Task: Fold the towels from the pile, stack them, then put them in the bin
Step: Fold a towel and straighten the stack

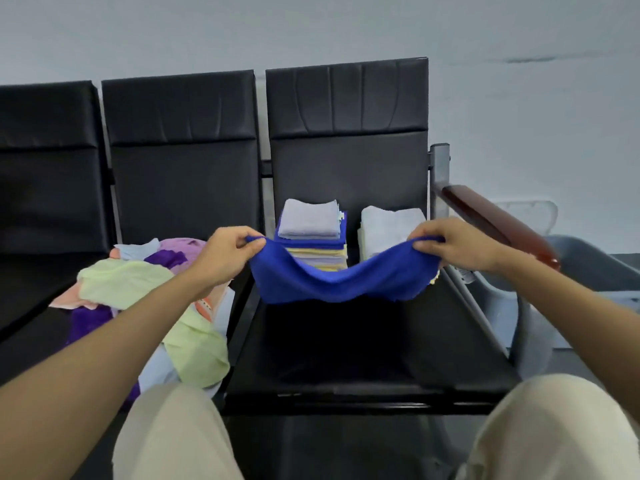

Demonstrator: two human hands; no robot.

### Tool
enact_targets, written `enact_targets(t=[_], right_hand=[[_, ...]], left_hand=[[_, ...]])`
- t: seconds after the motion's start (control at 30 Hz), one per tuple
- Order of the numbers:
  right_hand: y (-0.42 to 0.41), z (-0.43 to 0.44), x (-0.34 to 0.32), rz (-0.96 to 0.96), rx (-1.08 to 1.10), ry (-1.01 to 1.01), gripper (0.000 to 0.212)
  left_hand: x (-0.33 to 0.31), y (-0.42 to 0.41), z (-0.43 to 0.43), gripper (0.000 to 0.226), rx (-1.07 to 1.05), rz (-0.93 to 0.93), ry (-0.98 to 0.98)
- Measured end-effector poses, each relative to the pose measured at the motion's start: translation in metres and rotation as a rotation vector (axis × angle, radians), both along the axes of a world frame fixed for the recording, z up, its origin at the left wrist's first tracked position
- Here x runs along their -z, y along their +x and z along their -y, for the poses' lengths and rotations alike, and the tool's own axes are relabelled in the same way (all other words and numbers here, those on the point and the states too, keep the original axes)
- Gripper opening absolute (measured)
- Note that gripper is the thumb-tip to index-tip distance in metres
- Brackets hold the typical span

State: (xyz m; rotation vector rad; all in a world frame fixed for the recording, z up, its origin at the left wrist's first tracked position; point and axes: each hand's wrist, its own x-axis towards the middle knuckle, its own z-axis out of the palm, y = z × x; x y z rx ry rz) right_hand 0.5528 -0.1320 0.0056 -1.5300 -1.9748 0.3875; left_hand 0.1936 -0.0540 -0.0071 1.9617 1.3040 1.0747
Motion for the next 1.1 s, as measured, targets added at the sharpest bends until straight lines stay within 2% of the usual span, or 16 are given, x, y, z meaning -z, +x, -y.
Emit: enact_targets(t=[0.07,0.13,0.2,0.3,0.57,0.7,0.8,0.9,1.1], right_hand=[[0.002,0.015,0.016,-0.053,-0.046,-0.251,0.018],[0.003,0.022,0.032,-0.027,-0.077,-0.428,0.014],[0.002,0.026,0.049,-0.029,-0.104,-0.567,0.015],[0.002,0.022,0.068,-0.071,-0.119,-0.701,0.017],[0.018,-0.014,0.093,-0.165,0.037,-0.615,0.020],[0.028,-0.041,0.109,-0.231,0.101,-0.641,0.020],[0.032,-0.060,0.121,-0.231,0.124,-0.693,0.016],[0.033,-0.073,0.139,-0.110,0.147,-0.712,0.012],[0.035,-0.085,0.167,0.079,0.225,-0.580,0.001]], left_hand=[[0.012,-0.005,0.015,0.014,0.135,-0.037,-0.167],[0.023,-0.008,0.026,0.015,0.237,-0.146,-0.304],[0.036,-0.009,0.031,0.015,0.309,-0.263,-0.414],[0.053,-0.009,0.025,0.014,0.328,-0.271,-0.504],[0.073,0.005,-0.021,0.016,0.195,-0.145,-0.502],[0.091,0.017,-0.057,0.016,0.095,-0.096,-0.488],[0.114,0.025,-0.080,0.015,0.030,-0.197,-0.464],[0.138,0.031,-0.091,0.014,-0.063,-0.294,-0.402],[0.165,0.034,-0.096,0.011,-0.158,-0.431,-0.286]])
